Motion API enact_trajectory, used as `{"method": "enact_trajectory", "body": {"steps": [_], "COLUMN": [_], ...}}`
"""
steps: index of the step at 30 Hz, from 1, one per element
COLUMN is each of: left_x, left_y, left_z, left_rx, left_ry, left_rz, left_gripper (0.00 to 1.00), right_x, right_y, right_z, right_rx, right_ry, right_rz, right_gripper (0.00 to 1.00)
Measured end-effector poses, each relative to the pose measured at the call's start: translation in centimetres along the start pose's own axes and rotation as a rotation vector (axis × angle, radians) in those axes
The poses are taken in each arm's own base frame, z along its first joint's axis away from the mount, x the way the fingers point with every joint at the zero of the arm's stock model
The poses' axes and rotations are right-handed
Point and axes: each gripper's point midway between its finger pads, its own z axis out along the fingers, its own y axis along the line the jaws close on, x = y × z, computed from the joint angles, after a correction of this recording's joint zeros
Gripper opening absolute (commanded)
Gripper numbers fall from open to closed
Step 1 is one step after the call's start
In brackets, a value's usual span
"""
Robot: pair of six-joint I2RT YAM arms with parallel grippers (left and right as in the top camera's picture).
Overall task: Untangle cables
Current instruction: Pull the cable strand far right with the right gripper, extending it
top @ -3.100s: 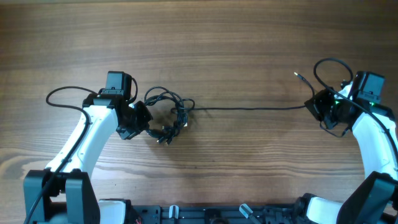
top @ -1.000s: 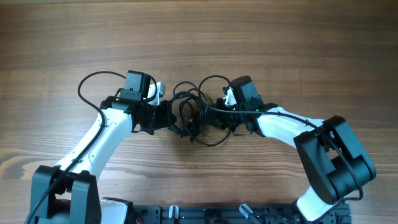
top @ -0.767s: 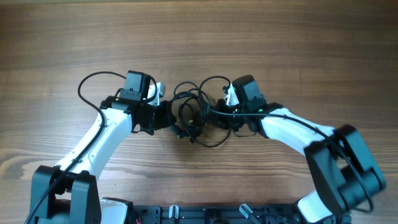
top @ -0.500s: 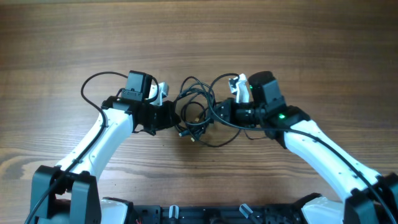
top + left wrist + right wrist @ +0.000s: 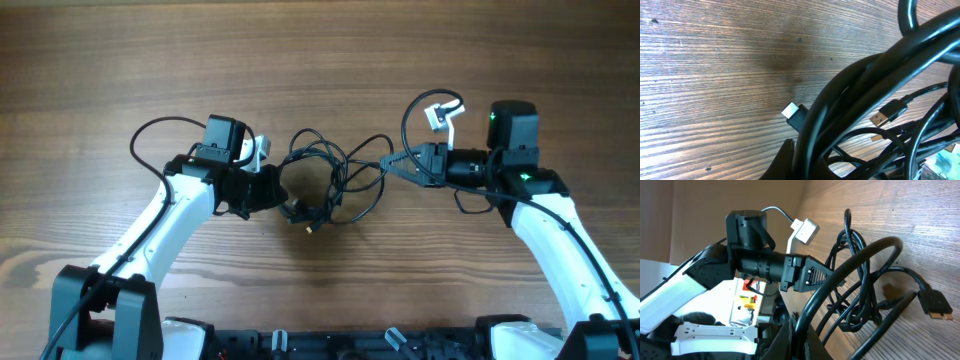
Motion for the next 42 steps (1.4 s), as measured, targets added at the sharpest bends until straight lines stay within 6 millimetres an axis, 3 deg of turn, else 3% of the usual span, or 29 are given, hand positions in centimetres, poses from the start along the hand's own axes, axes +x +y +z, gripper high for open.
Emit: {"method": "enact_trajectory", "body": {"steps": [3, 7, 13, 14, 17, 19, 20, 27, 29, 39, 42], "left_x": [0.0, 0.4, 0.3, 0.1, -0.4, -0.6, -0.5, -0.2, -0.3, -0.7, -1.1], "left_y": [0.0, 0.6, 2.8, 3.7, 5.2, 5.8, 6.4, 7.8, 8.2, 9.2, 10.7], "left_z": [0.0, 0.0, -0.2, -0.4, -0.8, -0.9, -1.0, -1.1, -1.3, -1.8, -2.7], "left_rx": [-0.001, -0.032, -0.156, -0.205, -0.288, -0.320, -0.347, -0.407, -0.409, -0.423, -0.429], "left_ry": [0.001, 0.014, -0.012, -0.034, -0.089, -0.114, -0.129, -0.167, -0.171, -0.192, -0.209], "left_rz": [-0.001, -0.013, -0.093, -0.136, -0.235, -0.293, -0.338, -0.432, -0.444, -0.484, -0.547], "left_gripper": [0.04, 0.04, 0.04, 0.04, 0.04, 0.04, 0.04, 0.04, 0.04, 0.04, 0.04], "right_x": [-0.5, -2.4, -5.4, -5.9, -6.0, -5.6, -5.1, -2.3, -0.7, 2.8, 4.6], "right_y": [-0.3, -1.2, -3.5, -4.5, -5.7, -6.7, -8.1, -14.5, -16.3, -19.0, -19.7], "right_z": [-0.8, -4.2, -13.0, -16.2, -20.8, -22.6, -23.8, -26.0, -26.9, -29.3, -30.1], "right_rx": [0.000, -0.001, 0.033, 0.062, 0.109, 0.140, 0.194, 0.553, 0.659, 0.899, 0.982], "right_ry": [-0.025, -0.126, -0.385, -0.483, -0.618, -0.679, -0.728, -0.804, -0.835, -0.885, -0.916], "right_rz": [0.008, 0.037, 0.095, 0.114, 0.146, 0.208, 0.288, 0.542, 0.678, 0.874, 0.987], "right_gripper": [0.04, 0.04, 0.04, 0.04, 0.04, 0.04, 0.04, 0.05, 0.05, 0.09, 0.09]}}
